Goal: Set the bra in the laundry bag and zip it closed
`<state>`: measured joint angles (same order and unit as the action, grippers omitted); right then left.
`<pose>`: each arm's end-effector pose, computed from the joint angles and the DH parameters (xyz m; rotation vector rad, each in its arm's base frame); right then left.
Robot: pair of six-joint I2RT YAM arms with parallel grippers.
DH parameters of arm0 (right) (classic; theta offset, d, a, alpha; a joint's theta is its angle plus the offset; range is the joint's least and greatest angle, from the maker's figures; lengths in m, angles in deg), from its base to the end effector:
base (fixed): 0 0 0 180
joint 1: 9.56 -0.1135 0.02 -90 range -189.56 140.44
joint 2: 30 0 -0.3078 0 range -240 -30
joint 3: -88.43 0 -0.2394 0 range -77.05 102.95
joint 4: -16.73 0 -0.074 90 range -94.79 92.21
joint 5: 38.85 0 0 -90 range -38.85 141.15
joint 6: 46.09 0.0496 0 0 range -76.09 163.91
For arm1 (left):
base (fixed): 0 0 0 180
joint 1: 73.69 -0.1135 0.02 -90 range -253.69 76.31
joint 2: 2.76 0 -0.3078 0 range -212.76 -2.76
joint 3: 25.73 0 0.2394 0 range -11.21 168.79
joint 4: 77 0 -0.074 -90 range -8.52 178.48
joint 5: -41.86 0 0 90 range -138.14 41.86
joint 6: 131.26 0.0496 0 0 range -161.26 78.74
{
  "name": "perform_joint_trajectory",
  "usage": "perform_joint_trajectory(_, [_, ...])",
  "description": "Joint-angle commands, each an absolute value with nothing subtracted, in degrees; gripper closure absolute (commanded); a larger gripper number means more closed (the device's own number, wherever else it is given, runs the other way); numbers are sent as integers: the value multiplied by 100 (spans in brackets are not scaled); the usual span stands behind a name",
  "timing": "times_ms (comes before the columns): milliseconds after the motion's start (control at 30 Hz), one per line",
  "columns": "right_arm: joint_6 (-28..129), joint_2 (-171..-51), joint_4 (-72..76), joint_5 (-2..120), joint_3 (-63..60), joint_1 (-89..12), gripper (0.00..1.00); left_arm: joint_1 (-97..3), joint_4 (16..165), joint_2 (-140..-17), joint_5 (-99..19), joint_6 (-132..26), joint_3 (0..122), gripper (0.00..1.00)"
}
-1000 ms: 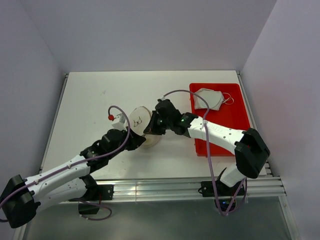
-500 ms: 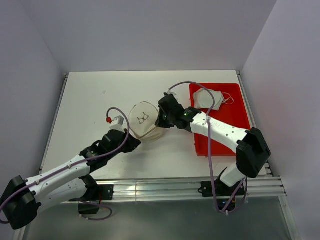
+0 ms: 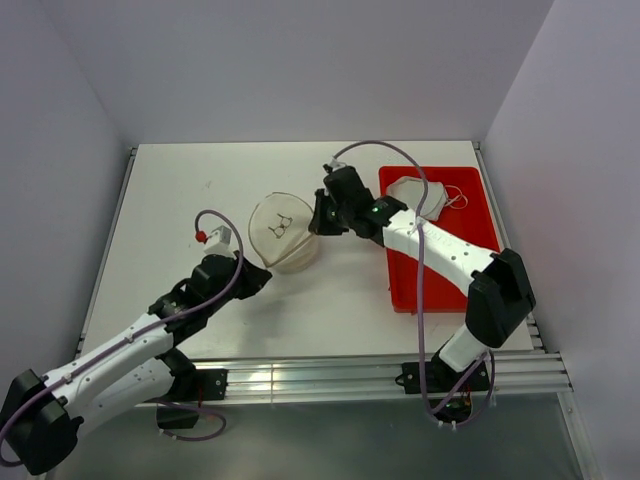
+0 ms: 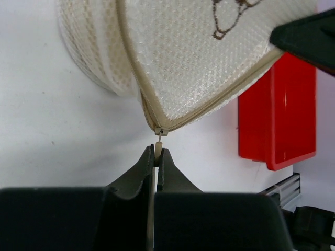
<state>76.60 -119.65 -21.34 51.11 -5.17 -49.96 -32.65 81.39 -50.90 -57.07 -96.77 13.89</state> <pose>0.2665 0.2268 0.3261 -0.1597 2.3761 0.6408 0.1240 -0.0978 0.2455 -0.3760 2.1746 -0.8329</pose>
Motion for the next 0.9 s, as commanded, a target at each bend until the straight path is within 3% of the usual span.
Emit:
perform_joint_trajectory(0, [6906, -12078, -1694, 4612, 300, -4419, 81, -3440, 7090, -4865, -5913, -9506, 1374, 100])
perform_joint_trajectory(133, [6589, -12615, -1949, 5491, 1467, -4427, 65, -3335, 7327, -4688, -5658, -9303, 1673, 100])
perform_joint_trajectory(233, [6632, -12808, -2370, 5467, 1978, -4541, 55, -3195, 7407, -4802, -5597, -9259, 1892, 100])
perform_joint_trajectory(367, [7220, -12581, -2950, 5211, 1806, -4638, 50, -2975, 7757, -5109, -5509, -9276, 1937, 100])
perform_joint_trajectory(700, [9364, -10553, -1907, 5632, -1582, -5482, 53, -2641, 8663, -5882, -5289, -9294, 2051, 100])
perform_joint_trajectory(867, [10129, -10067, -1362, 5467, -2483, -5701, 52, -2562, 9031, -6138, -5201, -9285, 2069, 100])
